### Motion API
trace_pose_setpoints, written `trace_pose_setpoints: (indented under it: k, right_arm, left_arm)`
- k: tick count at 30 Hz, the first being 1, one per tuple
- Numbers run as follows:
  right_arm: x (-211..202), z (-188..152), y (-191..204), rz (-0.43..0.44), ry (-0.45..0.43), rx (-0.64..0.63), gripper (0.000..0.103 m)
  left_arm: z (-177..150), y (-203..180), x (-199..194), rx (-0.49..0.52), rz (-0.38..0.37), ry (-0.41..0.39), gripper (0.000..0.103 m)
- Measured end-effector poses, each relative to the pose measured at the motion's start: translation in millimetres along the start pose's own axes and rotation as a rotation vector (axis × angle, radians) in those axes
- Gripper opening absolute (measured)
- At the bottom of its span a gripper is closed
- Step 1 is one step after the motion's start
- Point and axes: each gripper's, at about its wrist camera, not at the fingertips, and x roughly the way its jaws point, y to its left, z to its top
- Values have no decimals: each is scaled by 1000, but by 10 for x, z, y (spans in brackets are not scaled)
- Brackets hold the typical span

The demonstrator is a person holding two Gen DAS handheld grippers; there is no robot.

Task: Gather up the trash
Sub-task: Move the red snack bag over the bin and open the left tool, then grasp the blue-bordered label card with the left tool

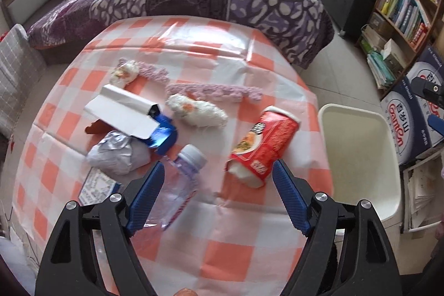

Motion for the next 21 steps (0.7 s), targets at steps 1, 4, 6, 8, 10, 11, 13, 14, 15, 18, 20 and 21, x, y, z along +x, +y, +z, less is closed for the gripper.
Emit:
trace_pose_setpoints:
  k: [1,4,6,8,10,11,13,14,15,18,20,21]
  right_arm:
    - [14,-24,62,12,10,-10,96]
    - [45,-107,268,34,29,-45,96]
    - [55,-159,409,50,40,-70,96]
    - [54,-207,533,69,45,-88,96]
    - [58,-252,637,77,46,-109,96]
    - [65,-273,682,76,46,-124,96]
    - [101,-323,738,61,49,-151,96]
    - [101,-323,738,61,49,-151,96]
    - [126,-348,756,53,54,-162,96]
    - [214,-414,785,36,83,-181,96]
    - [275,-466,810,43,115,-185,96]
    - [297,-488,820,53,131,-183,96]
  left_arm:
    - [-25,107,13,-10,21,12,78]
    - [-98,538,63,-137,53,69,78]
    - [-152,905,110,-314,9,132,78]
    - [-244,1268,175,-519,-41,187,78]
    - [-351,1521,252,-693,-53,217,78]
    - [-398,1619,299,-768,-62,228,78]
    - [-440,1707,373,-863,-68,239,78]
    - [-435,1724,416,-887,-62,242,78]
    - [-414,1723,460,-894,-50,250,78]
    - [-374,1702,566,-908,-25,264,78]
    - [-372,1698,587,-884,-15,279,78]
    - [-367,1700,582,-870,-12,281,76]
